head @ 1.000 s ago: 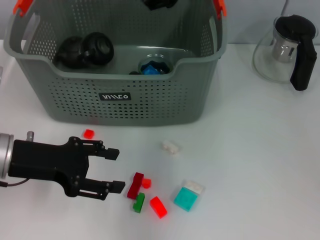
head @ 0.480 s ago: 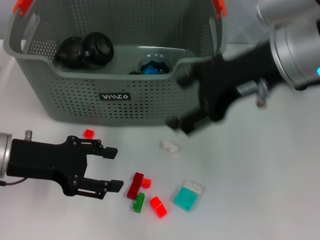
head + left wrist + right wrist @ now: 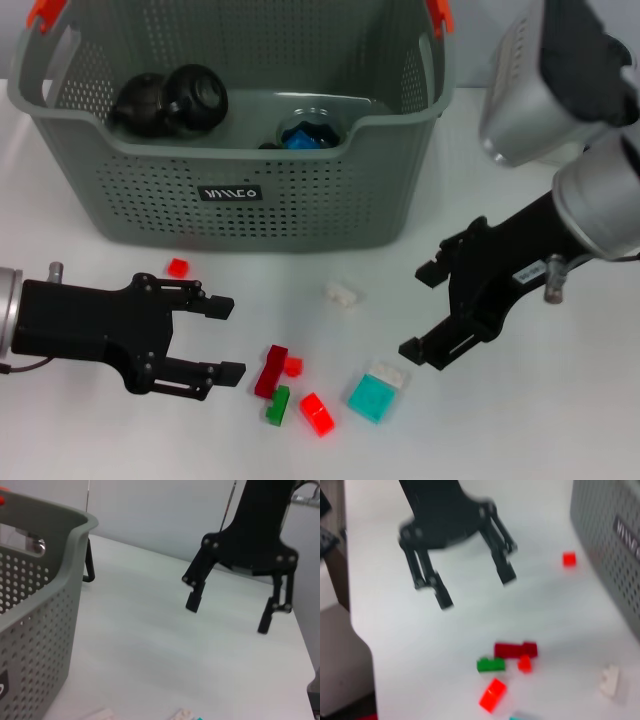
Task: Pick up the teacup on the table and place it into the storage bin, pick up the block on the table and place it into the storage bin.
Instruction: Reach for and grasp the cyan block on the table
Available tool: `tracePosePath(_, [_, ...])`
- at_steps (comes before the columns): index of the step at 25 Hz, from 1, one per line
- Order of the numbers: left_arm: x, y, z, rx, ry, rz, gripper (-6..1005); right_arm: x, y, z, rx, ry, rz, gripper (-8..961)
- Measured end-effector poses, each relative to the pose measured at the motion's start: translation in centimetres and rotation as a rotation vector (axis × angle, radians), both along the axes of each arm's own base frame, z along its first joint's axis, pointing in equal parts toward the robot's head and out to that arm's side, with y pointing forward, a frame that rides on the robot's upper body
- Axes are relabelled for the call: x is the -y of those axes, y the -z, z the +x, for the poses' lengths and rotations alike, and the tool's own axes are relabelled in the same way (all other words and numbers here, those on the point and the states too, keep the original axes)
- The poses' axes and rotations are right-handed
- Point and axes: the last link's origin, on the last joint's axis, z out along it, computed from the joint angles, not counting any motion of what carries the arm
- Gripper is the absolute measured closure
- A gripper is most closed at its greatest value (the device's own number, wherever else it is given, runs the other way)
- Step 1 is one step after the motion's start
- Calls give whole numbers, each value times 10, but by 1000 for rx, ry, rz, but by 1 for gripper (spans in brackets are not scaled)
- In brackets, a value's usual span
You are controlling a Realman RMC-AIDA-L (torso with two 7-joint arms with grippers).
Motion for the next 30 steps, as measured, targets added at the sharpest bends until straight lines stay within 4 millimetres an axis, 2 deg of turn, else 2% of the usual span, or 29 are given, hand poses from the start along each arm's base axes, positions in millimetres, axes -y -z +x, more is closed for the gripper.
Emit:
tracePosePath(10, [1,2,0,4,-4,-2,214,-7,53,14,139,17,-48,30])
tracePosePath(14, [2,2,0,5,-4,-2,214,-5,67,16,176,15,-59,30])
tracePosePath(30, [3,5,0,20,-8,-6,216,-1,78,16,218,-93,-98,31])
